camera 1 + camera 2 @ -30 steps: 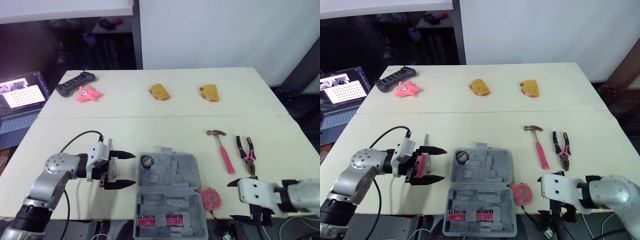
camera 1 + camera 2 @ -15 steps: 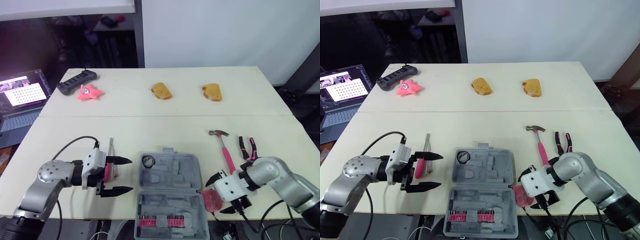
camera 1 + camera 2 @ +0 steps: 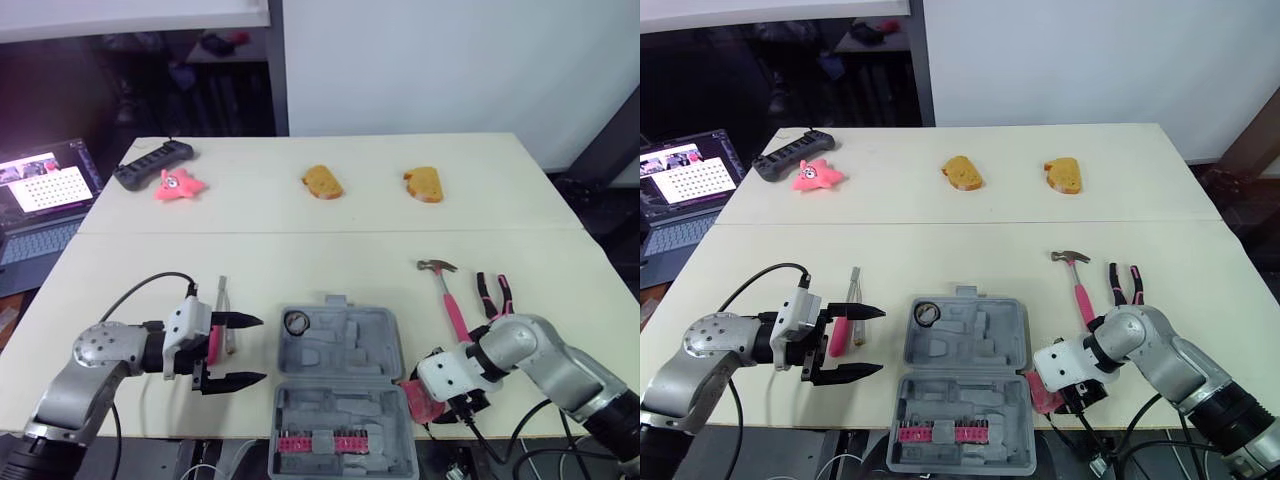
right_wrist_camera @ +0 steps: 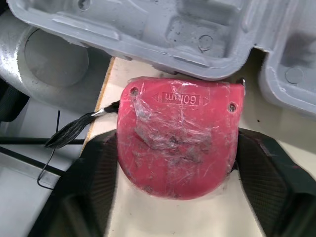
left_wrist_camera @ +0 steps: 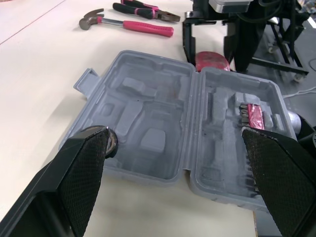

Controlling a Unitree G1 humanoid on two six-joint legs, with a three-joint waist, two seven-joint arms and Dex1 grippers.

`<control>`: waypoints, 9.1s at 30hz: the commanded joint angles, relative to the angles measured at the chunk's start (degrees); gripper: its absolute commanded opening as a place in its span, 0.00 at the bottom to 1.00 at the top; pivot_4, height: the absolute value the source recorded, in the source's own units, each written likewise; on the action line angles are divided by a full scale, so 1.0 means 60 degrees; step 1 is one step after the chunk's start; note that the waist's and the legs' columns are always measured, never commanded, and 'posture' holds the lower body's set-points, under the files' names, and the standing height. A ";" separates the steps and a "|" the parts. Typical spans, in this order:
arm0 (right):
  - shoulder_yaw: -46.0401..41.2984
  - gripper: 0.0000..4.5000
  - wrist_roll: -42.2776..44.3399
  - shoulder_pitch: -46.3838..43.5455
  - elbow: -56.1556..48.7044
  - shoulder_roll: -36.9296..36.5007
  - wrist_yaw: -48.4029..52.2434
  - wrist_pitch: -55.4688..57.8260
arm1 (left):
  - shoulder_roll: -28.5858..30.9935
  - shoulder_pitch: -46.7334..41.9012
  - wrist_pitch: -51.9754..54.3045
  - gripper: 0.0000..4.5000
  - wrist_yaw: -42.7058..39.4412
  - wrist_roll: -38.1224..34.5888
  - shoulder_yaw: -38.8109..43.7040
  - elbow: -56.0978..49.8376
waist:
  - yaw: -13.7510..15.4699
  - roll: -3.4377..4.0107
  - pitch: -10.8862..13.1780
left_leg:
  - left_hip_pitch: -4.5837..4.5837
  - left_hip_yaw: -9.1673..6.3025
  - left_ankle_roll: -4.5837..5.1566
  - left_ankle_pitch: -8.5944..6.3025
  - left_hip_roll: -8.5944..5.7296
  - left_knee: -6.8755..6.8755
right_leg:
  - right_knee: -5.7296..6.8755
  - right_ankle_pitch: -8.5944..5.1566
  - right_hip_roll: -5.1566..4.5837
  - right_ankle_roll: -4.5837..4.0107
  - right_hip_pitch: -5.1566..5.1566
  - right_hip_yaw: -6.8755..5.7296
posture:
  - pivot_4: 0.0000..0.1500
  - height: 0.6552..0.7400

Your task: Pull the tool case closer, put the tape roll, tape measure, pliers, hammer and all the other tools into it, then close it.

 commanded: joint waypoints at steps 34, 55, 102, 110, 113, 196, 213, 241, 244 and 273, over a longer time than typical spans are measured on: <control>0.3667 0.64 -0.0621 -0.5953 -0.0641 0.1713 -0.0844 0.7759 | -0.0213 -0.0799 -0.0249 1.00 0.0170 0.0135 -0.0006 0.0697 | -0.0213 0.0018 0.0011 | -0.0050 0.0002 -0.0062 0.0036 -0.0003 -0.0002 | 0.0018 0.0024 -0.0002 0.0002 -0.0067 0.0007 | 1.00 1.00; 0.3948 0.64 -0.1732 -0.6063 0.0427 0.2860 -0.0626 0.6859 | -0.0102 -0.0412 -0.0236 1.00 0.0319 0.0027 0.0161 0.0372 | -0.0253 0.0018 0.0011 | -0.0046 0.0005 -0.0076 0.0045 -0.0005 0.0000 | 0.0071 0.0023 -0.0002 0.0000 -0.0091 0.0019 | 1.00 1.00; -0.2159 0.26 0.2024 -0.0455 -0.1257 0.3844 -0.4650 0.5492 | -0.0243 -0.0420 -0.0183 1.00 0.0520 0.0025 0.0044 0.0375 | -0.0226 0.0011 0.0005 | -0.0129 0.0014 -0.0096 0.0062 -0.0004 0.0025 | 0.0116 0.0038 0.0000 -0.0021 -0.0191 0.0034 | 1.00 1.00; -0.1754 0.26 0.1872 -0.0058 -0.0316 0.3854 -0.5204 0.5873 | -0.0191 -0.0388 -0.0177 1.00 0.0526 0.0016 0.0086 0.0331 | -0.0236 0.0006 -0.0006 | -0.0125 0.0014 -0.0096 0.0062 -0.0004 0.0026 | 0.0117 0.0038 0.0002 -0.0021 -0.0188 0.0034 | 1.00 1.00; -0.1466 0.26 0.1820 -0.0048 0.0168 0.3871 -0.5410 0.6550 | -0.0178 -0.0382 -0.0178 1.00 0.0531 0.0016 0.0102 0.0326 | -0.0227 -0.0008 -0.0031 | -0.0103 0.0014 -0.0092 0.0060 -0.0004 0.0025 | 0.0113 0.0038 0.0002 -0.0021 -0.0163 0.0034 | 1.00 1.00; -0.8566 0.99 0.4132 0.3676 -0.4058 0.5681 -1.1609 0.9696 | -0.0121 0.0725 -0.0315 1.00 0.0637 0.0145 0.0582 -0.0133 | -0.0002 0.0024 -0.0149 | -0.0001 0.0023 0.0006 -0.0004 0.0010 -0.0018 | -0.0008 0.0022 0.0002 -0.0005 -0.0023 0.0030 | 1.00 1.00; -0.8594 0.99 0.3807 0.1212 -0.2388 0.5694 -1.2659 1.1789 | -0.0167 0.1128 -0.0378 1.00 0.0658 0.0274 0.0221 -0.0920 | -0.0025 0.0075 -0.0126 | 0.0000 0.0028 0.0009 -0.0002 0.0007 -0.0015 | -0.0002 0.0023 0.0007 -0.0005 -0.0024 0.0031 | 1.00 1.00; -0.8467 0.22 0.3303 -0.0224 -0.1224 0.5283 -1.2571 1.3122 | -0.0272 0.1507 -0.0549 1.00 0.1249 0.0333 0.0133 -0.1162 | -0.0030 0.0083 -0.0123 | -0.0001 0.0027 0.0010 -0.0002 0.0006 -0.0017 | -0.0001 0.0023 0.0008 -0.0005 -0.0024 0.0029 | 1.00 1.00; -0.8458 0.22 0.3270 -0.0236 -0.1252 0.5354 -1.2560 1.3063 | -0.0243 0.1499 -0.0529 1.00 0.1263 0.0321 0.0149 -0.1157 | -0.0029 0.0083 -0.0123 | -0.0001 0.0027 0.0010 -0.0002 0.0006 -0.0017 | -0.0001 0.0023 0.0008 -0.0005 -0.0024 0.0029 | 1.00 1.00; -0.2901 0.22 0.7777 -0.3317 -0.6824 -0.0734 -0.5778 1.3019 | 0.0963 0.0777 -0.0117 1.00 0.0236 -0.0024 0.1070 0.0206 | -0.0138 0.0077 0.0011 | -0.0029 0.0018 0.0012 -0.0005 0.0031 -0.0016 | -0.0035 0.0023 0.0030 -0.0003 -0.0031 0.0009 | 1.00 1.00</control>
